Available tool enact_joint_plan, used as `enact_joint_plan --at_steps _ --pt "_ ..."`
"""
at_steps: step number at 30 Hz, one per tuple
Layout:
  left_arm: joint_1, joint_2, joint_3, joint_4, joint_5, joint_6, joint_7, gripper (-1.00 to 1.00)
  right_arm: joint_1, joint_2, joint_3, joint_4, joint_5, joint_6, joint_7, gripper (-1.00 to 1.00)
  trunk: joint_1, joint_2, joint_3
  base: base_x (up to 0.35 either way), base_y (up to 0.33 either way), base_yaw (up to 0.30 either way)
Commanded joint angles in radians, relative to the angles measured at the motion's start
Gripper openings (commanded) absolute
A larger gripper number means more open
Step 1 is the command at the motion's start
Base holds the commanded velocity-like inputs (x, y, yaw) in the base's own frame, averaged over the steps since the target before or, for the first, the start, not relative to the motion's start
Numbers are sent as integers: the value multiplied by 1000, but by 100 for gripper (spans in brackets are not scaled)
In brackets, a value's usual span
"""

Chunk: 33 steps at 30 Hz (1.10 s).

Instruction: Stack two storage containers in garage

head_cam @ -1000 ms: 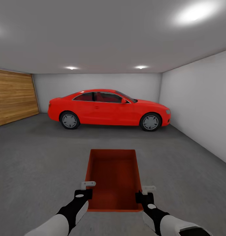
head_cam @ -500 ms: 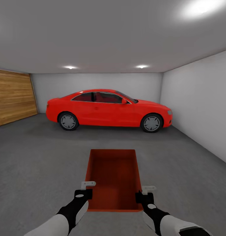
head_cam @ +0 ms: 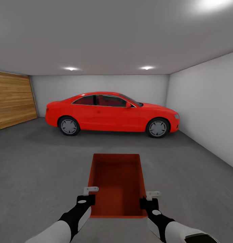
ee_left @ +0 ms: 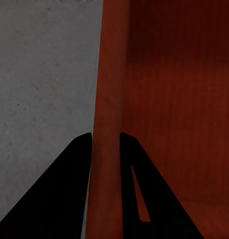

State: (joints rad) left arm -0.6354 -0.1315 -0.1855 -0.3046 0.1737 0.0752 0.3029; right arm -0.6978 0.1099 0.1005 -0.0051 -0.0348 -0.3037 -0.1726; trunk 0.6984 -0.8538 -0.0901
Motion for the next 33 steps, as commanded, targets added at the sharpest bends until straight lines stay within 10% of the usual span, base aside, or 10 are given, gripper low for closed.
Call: enact_joint_plan --at_steps 1,33 --pt "-1 1 81 -5 -17 -28 15 -100 0 1 -58 1 13 1 7 -100 1 -1 -2 321 0 0" --pt "-1 1 81 -5 -17 -28 15 -100 0 1 -58 1 13 1 7 -100 1 -1 -2 321 0 -20"
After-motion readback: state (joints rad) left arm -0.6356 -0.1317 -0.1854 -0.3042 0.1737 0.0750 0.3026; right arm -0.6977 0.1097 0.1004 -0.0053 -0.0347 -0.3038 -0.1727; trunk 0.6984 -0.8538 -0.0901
